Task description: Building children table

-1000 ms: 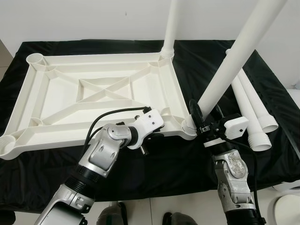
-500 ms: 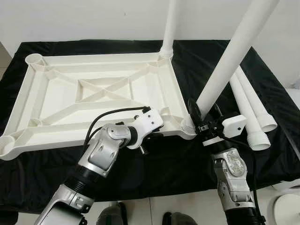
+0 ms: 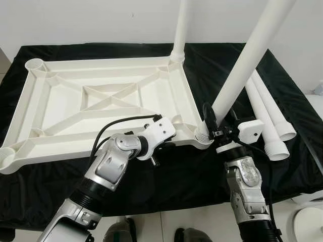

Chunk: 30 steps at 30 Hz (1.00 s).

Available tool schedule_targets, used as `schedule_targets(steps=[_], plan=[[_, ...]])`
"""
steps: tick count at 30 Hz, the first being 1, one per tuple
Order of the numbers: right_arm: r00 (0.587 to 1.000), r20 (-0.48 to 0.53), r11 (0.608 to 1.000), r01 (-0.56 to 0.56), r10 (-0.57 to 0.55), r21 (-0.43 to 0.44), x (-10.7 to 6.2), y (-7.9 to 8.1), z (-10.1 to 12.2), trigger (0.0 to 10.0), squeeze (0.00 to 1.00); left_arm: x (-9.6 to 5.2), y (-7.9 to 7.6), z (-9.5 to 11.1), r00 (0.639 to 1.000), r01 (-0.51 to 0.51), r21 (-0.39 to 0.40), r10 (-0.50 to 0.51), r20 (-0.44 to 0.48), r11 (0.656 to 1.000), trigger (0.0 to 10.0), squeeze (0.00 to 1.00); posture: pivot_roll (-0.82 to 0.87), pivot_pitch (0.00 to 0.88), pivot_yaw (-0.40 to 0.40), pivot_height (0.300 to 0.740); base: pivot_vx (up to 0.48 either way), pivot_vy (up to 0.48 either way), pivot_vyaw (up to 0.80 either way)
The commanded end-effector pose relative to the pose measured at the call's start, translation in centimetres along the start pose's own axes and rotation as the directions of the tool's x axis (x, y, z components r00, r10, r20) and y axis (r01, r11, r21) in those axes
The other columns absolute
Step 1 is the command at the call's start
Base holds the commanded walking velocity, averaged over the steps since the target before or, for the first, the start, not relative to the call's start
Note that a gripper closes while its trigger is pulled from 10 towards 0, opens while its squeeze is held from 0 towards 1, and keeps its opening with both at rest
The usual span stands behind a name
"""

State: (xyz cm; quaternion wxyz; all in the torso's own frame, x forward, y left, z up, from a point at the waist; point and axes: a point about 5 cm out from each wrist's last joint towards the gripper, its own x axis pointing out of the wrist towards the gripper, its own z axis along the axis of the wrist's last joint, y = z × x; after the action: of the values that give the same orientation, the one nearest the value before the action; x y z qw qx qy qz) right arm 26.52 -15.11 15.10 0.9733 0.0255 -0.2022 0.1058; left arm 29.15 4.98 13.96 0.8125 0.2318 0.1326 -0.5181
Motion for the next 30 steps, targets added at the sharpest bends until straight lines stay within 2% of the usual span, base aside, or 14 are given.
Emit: schedule_targets(steps=[1, 12, 17, 18, 24, 30], plan=[[0.941, -0.325, 0.995, 0.099, -0.098, -0.015, -3.3, -1.4, -5.1, 10.0, 0.00, -0.4, 0.4, 2.1, 0.993, -0.079, 0.047, 0.075, 0.089, 0.996, 10.0, 0.00, -0.01, 0.104, 0.020, 0.740, 0.000, 0.000, 0.00], [0.940, -0.324, 0.993, 0.093, -0.112, -0.074, -3.4, 0.0, -5.1, 10.0, 0.00, -0.5, 0.4, 2.1, 0.993, -0.084, 0.041, 0.080, 0.090, 0.996, 10.0, 0.00, -0.01, 0.113, 0.018, 0.740, 0.000, 0.000, 0.00], [0.933, -0.325, 0.985, 0.122, -0.154, -0.119, -3.7, -0.3, -5.2, 10.0, 0.00, -0.5, 0.4, 2.1, 0.992, -0.086, 0.039, 0.083, 0.090, 0.995, 10.0, 0.00, -0.01, 0.115, 0.017, 0.740, 0.000, 0.000, 0.00], [0.925, -0.318, 0.974, 0.169, -0.210, -0.151, -3.7, -0.6, -5.1, 10.0, 0.00, -0.5, 0.4, 2.1, 0.992, -0.087, 0.039, 0.083, 0.091, 0.995, 10.0, 0.00, -0.01, 0.115, 0.016, 0.740, 0.000, 0.000, 0.00], [0.920, -0.284, 0.956, 0.223, -0.271, -0.188, -3.3, -0.8, -4.7, 10.0, 0.00, -0.5, 0.5, 2.1, 0.992, -0.089, 0.038, 0.086, 0.091, 0.995, 10.0, 0.00, 0.00, 0.114, 0.014, 0.740, 0.000, 0.000, 0.00], [0.904, -0.279, 0.943, 0.286, -0.324, -0.170, -3.8, -1.0, -4.9, 10.0, 0.00, -0.6, 0.6, 2.2, 0.992, -0.094, 0.039, 0.090, 0.092, 0.995, 10.0, 0.00, 0.00, 0.115, 0.014, 0.740, 0.000, 0.000, 0.00]])
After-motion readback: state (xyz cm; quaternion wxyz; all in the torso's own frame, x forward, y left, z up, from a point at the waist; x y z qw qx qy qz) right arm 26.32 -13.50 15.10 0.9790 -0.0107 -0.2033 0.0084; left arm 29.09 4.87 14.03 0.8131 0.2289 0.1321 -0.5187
